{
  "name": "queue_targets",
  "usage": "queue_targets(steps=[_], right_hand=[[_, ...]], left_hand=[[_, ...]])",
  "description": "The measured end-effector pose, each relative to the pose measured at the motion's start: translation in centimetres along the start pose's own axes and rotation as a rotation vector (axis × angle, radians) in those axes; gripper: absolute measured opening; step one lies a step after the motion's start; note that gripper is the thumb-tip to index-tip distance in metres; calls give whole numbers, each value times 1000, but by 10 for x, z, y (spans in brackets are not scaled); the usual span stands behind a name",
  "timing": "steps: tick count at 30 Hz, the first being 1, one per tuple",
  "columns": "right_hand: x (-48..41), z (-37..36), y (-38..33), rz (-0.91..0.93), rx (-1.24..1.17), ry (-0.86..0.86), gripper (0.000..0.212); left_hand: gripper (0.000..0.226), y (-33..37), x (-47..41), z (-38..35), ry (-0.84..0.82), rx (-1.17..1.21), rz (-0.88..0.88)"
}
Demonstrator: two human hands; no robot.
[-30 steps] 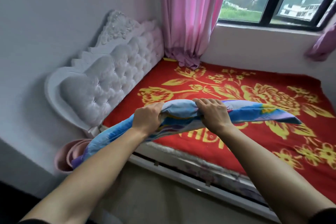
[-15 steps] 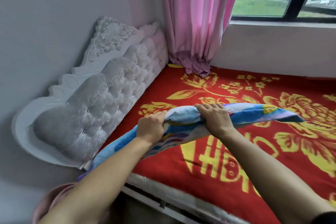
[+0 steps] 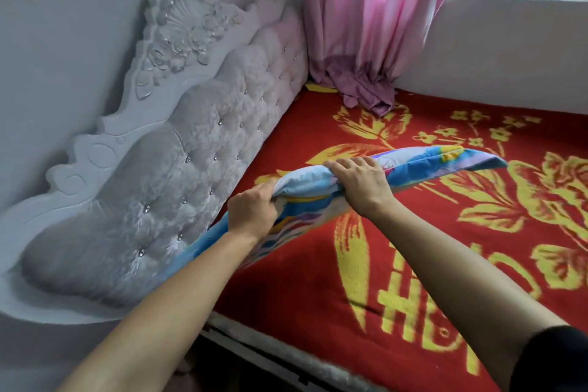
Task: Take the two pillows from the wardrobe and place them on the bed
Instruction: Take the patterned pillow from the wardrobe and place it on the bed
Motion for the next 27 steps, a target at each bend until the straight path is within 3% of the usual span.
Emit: queue_targets(steps=[6,9,12,16,17,19,21,25,27], right_hand=[[-95,2,9,-48,123,-263,34],[-140,10,14,-101,169,-383,28],[-169,-10,20,-110,222,-385,30],[-165,-111,20,-193,118,-217,60],[-154,-145,16,-279,42,-188,66],[-121,-217,4,-482,-129,-294,73],[-82,-285,-14,-652,-258,-474,75],[-1,-389,-55,-837,-435,-679,88],[22,-416,-67,-867,-480,-707,82]], left_hand=[[44,-45,-77,-38,-199,241,35],[29,-58,-117,-53,-349,321,83],[14,-72,-141,-83,-484,434,153],[14,-111,-130,-164,-616,412,311],[28,-122,-120,-187,-618,303,325],[57,-139,-99,-231,-574,63,290],[70,-152,-86,-268,-530,-66,217],[72,-195,-57,-351,-922,21,219],[75,-216,-31,-381,-1055,20,131]])
Point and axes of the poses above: each hand's wrist, its own x-axis away from the middle knuckle, its own z-axis out of the back of the hand, y = z × x, the point moved 1 cm from there along -x, towards the middle knuckle, and after that the axes turned 5 degrees about z, right-handed, at the moved point
